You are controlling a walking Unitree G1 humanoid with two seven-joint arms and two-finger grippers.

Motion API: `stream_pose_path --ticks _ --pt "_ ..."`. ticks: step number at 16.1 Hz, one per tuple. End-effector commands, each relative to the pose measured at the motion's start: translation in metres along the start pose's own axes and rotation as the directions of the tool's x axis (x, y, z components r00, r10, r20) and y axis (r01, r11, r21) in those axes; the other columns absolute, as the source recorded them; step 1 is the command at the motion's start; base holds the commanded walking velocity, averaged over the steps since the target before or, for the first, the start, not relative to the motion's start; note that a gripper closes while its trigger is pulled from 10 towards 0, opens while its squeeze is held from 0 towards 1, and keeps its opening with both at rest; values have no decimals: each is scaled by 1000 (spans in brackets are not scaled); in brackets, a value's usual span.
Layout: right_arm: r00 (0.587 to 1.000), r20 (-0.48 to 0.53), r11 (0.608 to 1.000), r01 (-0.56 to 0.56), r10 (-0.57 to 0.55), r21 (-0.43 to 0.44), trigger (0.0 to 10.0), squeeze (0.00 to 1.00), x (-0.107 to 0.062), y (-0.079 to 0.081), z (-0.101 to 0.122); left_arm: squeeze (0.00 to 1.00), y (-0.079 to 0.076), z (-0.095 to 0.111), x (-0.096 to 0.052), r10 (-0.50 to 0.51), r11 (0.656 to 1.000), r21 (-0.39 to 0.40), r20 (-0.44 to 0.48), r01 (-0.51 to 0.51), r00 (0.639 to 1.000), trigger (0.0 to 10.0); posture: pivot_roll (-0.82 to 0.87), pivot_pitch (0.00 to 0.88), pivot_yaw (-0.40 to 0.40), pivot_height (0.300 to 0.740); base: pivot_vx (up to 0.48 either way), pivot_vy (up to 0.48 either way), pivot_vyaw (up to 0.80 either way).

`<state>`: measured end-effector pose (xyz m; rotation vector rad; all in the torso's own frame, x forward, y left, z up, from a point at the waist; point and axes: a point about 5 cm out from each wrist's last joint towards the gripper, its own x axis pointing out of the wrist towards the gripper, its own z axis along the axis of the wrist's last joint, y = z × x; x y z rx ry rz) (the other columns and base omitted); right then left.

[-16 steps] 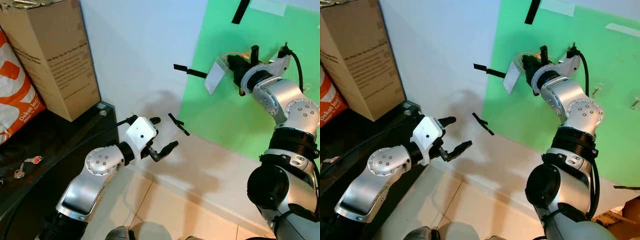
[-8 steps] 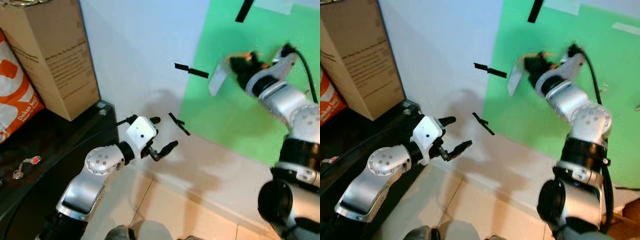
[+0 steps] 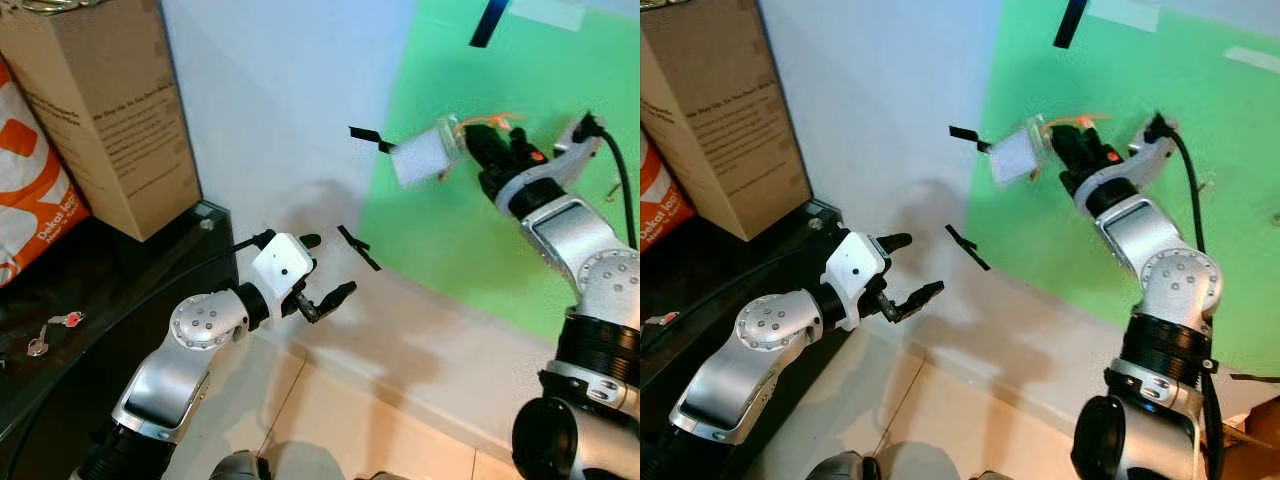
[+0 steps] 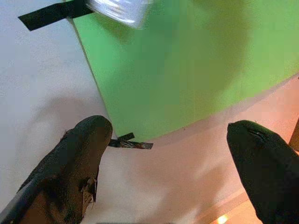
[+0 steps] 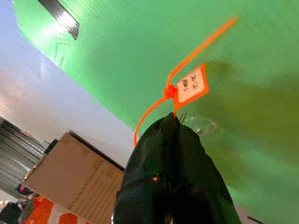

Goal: Hang keys on a hook

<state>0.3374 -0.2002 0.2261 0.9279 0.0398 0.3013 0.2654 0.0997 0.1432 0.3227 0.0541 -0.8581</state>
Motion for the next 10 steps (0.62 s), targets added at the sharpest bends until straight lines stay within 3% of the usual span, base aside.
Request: stream_pose_path --ticks 1,3,4,6,7,10 --pt "998 62 998 -27 30 -64 10000 0 -5 7 14 0 0 3 1 -2 1000 11 4 2 1000 10000 -47 0 -79 740 0 0 0" --pt "999 11 993 46 -45 -108 10000 0 -3 1 6 0 0 3 1 -3 1000 11 2 3 1000 10000 -47 0 -79 740 0 0 0" --pt "995 -33 977 82 -91 -197 10000 0 0 -2 -2 0 0 3 1 -3 1000 10 2 3 1000 10000 -48 0 -78 740 0 0 0" --pt "995 -70 970 50 -68 -239 10000 0 3 4 -10 0 0 2 1 -2 1000 11 -1 2 1000 10000 -46 0 -80 740 0 0 0" --pt "992 -83 944 61 -93 -323 10000 0 3 3 -12 0 0 2 1 0 1000 12 -3 0 1000 10000 -47 0 -81 740 0 0 0" --pt "964 -112 761 118 -243 -638 10000 0 -2 -10 -22 0 0 2 2 4 1000 13 -4 -3 1000 10000 -51 0 -80 740 0 0 0"
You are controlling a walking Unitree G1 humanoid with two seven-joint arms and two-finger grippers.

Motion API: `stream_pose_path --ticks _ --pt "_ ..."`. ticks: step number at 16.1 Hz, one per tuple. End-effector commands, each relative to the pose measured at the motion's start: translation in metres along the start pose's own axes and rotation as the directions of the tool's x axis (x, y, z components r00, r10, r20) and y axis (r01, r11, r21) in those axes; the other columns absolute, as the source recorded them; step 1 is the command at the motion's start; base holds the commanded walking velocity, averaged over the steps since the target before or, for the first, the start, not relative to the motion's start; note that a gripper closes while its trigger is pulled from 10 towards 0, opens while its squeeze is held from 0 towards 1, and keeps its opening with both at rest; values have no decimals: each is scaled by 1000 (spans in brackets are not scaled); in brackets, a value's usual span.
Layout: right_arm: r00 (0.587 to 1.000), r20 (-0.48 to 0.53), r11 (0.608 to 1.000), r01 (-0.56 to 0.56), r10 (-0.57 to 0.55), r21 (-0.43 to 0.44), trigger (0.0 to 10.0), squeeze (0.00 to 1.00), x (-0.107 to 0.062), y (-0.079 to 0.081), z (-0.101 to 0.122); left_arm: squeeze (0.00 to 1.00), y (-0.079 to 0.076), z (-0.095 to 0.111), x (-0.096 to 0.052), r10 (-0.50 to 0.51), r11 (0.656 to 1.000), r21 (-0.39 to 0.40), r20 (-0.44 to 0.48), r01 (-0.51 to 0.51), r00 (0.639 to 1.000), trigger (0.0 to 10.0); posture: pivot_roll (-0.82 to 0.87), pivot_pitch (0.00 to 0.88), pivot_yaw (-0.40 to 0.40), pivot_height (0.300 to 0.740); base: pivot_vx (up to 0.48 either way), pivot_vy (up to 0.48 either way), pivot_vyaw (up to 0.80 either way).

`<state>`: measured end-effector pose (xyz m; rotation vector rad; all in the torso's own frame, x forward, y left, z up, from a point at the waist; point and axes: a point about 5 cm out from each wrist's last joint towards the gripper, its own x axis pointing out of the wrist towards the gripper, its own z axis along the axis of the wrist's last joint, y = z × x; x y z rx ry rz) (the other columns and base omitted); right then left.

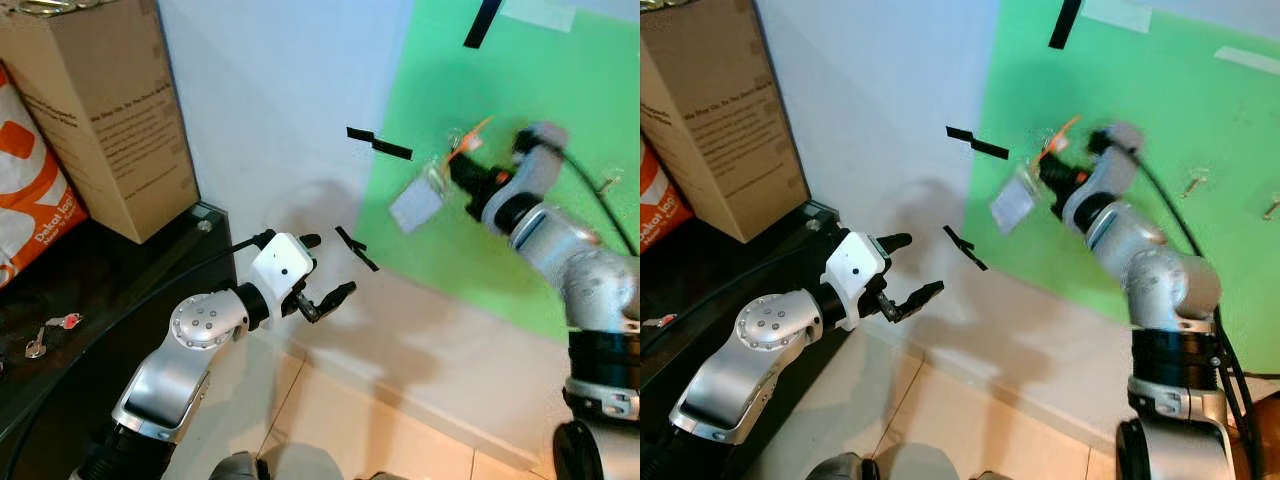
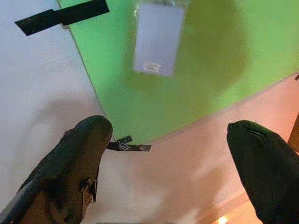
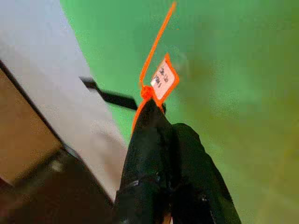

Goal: Hang keys on a hook

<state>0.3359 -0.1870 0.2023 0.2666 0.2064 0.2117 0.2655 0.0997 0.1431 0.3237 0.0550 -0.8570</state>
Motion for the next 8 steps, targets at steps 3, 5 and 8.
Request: stream_pose_path --ticks 3,5,8 --pt "992 28 986 129 -127 -107 10000 0 -2 -13 3 0 -1 2 2 2 1000 13 -1 -2 1000 10000 -55 0 -80 740 0 0 0" --pt "986 63 978 159 -151 -137 10000 0 -2 -15 9 0 -1 2 2 3 1000 13 0 -3 1000 10000 -55 0 -81 740 0 0 0" --pt "982 127 960 164 -138 -228 10000 0 1 -9 24 0 0 3 3 15 1000 22 6 -15 1000 10000 -56 0 -84 740 0 0 0"
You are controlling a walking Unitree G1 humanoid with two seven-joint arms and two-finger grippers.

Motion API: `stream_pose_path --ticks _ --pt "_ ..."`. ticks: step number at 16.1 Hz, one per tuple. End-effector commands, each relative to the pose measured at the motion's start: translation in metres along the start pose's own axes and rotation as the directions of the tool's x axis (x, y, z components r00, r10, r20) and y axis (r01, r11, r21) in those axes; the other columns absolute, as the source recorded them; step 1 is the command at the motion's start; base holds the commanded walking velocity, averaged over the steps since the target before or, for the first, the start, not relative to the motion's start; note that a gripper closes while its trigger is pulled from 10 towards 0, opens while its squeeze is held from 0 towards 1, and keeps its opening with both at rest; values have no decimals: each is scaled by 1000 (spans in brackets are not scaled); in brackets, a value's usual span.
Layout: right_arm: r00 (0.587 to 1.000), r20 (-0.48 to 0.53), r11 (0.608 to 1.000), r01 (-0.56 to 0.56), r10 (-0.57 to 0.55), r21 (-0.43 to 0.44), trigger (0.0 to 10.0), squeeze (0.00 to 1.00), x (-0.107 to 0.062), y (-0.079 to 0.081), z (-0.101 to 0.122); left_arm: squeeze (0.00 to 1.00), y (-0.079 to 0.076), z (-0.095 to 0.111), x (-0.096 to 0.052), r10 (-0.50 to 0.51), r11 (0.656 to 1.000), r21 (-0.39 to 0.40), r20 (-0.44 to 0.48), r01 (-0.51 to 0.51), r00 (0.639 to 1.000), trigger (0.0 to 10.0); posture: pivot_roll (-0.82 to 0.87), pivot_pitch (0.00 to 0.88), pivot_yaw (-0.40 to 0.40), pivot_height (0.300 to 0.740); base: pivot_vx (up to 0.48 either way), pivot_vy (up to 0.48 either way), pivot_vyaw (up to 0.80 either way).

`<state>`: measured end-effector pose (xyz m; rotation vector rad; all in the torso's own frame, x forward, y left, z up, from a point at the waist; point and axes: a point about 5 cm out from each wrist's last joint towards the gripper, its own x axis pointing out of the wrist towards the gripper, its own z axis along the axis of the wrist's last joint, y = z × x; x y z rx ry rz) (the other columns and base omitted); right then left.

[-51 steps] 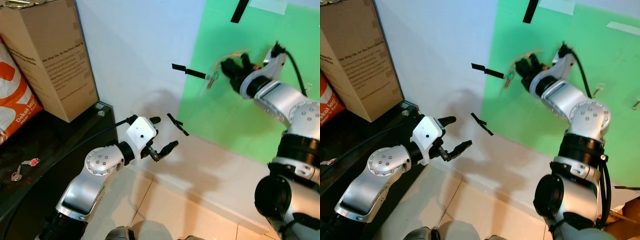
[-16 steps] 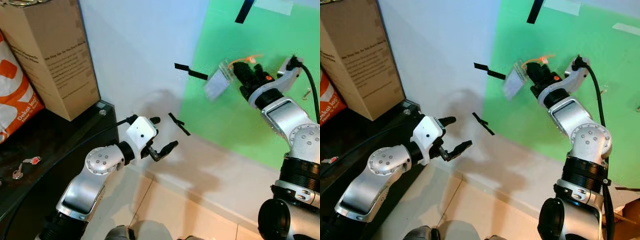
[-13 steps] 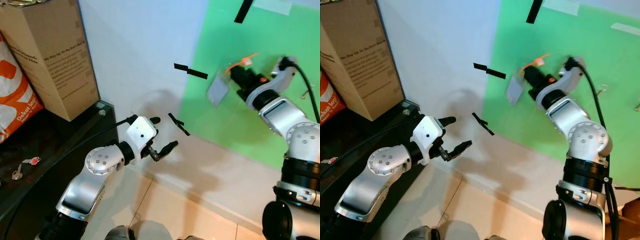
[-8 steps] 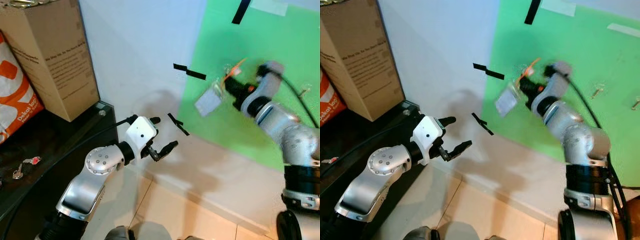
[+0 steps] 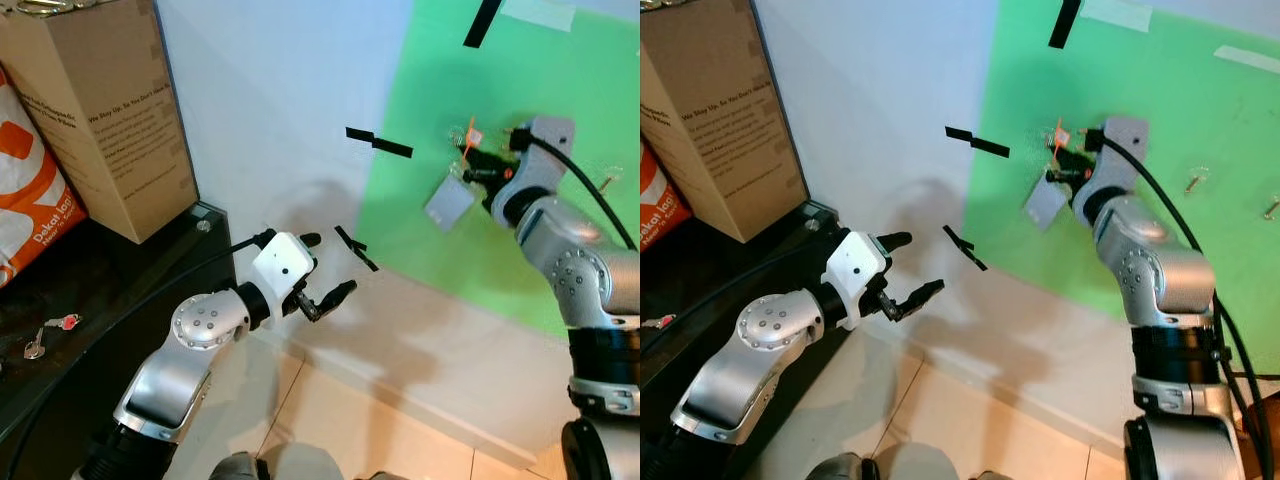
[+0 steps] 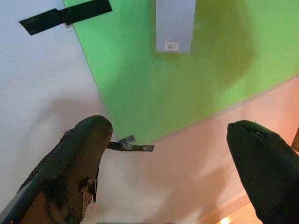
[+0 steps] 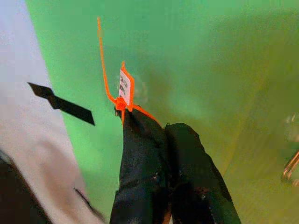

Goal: Hang keys on a hook

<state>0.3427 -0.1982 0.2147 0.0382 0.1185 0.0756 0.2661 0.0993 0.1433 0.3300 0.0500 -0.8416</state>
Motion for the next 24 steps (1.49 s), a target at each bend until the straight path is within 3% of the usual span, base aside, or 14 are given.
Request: stream_pose_path --ticks 1,2,3,7,10,14,15,21,24 --pt "999 39 993 19 -14 -119 10000 0 1 0 13 0 1 3 2 8 1000 19 9 -9 1000 10000 -57 0 -84 740 0 0 0" --pt "999 46 955 12 2 -297 10000 0 1 6 17 0 1 3 3 9 1000 21 10 -10 1000 10000 -59 0 -84 740 0 0 0" --pt "999 44 931 -8 26 -364 10000 0 1 13 20 0 0 3 3 7 1000 21 11 -7 1000 10000 -61 0 -85 740 0 0 0" --pt "999 37 955 13 -2 -298 10000 0 13 17 38 0 -3 3 4 -3 1000 20 16 3 1000 10000 -68 0 -91 740 0 0 0" --pt "989 -45 912 -147 141 -383 10000 0 15 29 39 0 -6 3 5 -12 1000 15 19 12 1000 10000 -71 0 -98 740 0 0 0" --pt "984 -135 923 -160 120 -349 10000 0 22 24 32 0 -7 3 5 -11 1000 10 20 11 1000 10000 -65 0 -112 740 0 0 0" --pt "979 -164 944 -162 118 -288 10000 1000 25 20 32 0 -6 2 4 -7 1000 8 19 7 1000 10000 -62 0 -117 740 0 0 0" --pt "976 -169 990 -142 137 -20 10000 1000 35 5 50 0 -5 1 3 1 1000 5 17 -1 1000 10000 -59 0 -120 740 0 0 0" --pt "969 -187 987 -160 164 33 10000 1000 35 2 51 0 -5 1 3 1 1000 5 16 -1 1000 10000 -58 0 -120 740 0 0 0"
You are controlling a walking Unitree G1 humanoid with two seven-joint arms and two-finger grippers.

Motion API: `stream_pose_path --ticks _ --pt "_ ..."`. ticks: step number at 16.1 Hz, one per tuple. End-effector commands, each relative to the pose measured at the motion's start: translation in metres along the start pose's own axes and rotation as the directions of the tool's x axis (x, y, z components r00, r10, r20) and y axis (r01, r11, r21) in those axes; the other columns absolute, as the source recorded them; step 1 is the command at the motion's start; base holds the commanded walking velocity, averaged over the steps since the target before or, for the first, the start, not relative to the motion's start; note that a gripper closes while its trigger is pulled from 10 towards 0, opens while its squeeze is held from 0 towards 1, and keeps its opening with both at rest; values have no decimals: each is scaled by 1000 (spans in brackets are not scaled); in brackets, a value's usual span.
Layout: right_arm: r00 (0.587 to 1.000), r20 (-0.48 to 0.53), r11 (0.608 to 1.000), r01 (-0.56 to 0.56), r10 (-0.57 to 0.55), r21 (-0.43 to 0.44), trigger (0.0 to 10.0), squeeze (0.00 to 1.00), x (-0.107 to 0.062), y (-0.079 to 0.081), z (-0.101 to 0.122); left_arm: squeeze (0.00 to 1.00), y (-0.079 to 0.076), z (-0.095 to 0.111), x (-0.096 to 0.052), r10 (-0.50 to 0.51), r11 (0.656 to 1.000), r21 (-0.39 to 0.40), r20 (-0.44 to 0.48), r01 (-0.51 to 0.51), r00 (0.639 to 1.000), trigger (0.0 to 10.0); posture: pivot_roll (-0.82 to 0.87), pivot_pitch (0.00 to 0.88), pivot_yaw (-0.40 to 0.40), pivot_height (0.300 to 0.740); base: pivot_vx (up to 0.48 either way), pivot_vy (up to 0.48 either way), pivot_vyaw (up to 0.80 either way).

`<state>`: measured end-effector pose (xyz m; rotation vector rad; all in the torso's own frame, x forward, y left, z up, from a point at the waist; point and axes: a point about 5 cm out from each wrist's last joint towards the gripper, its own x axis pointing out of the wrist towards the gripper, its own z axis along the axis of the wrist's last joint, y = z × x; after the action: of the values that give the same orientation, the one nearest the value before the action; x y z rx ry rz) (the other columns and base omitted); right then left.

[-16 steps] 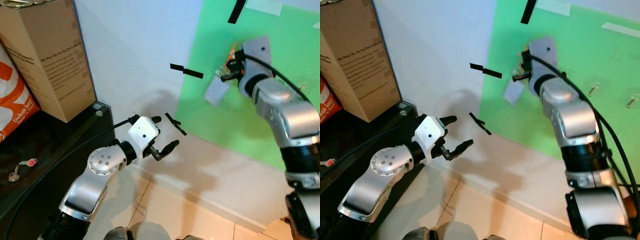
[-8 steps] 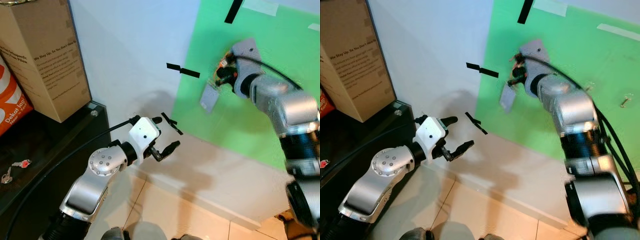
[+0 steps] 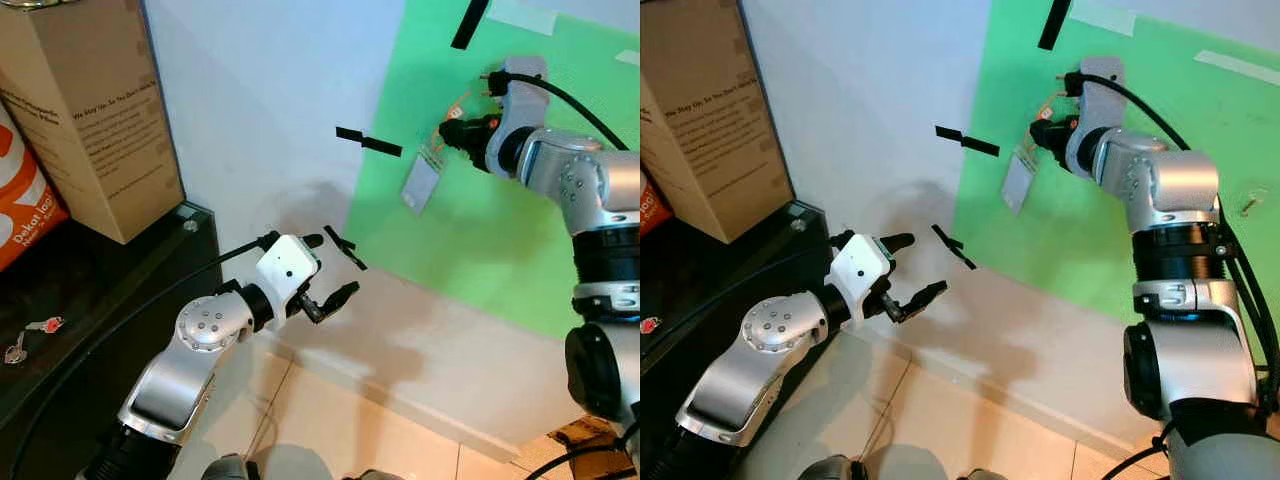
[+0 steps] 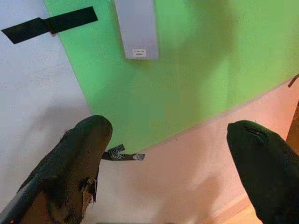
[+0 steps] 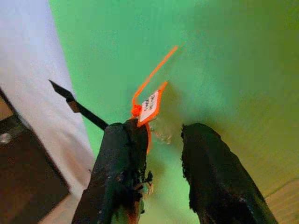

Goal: Hang keys on a hook

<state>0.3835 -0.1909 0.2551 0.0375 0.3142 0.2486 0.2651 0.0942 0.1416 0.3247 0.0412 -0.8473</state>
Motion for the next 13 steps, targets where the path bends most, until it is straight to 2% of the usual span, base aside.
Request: stream_pose_path --ticks 1,4,7,13 --pt "1000 10 999 -15 15 41 10000 1000 -3 -3 7 0 -1 1 0 5 1000 7 5 -5 1000 10000 -58 0 -120 740 0 0 0" --pt "998 -7 995 -68 69 79 10000 1000 -3 0 6 0 -1 1 0 3 1000 7 4 -3 1000 10000 -57 0 -120 740 0 0 0" --pt "997 -12 993 -75 77 96 10000 1000 -3 0 5 0 -2 1 -1 0 1000 6 2 0 1000 10000 -56 0 -118 740 0 0 0" --pt "995 33 964 -102 97 246 10000 1000 -6 -6 14 0 -2 0 -1 -8 1000 6 -2 8 1000 10000 -57 0 -116 740 0 0 0"
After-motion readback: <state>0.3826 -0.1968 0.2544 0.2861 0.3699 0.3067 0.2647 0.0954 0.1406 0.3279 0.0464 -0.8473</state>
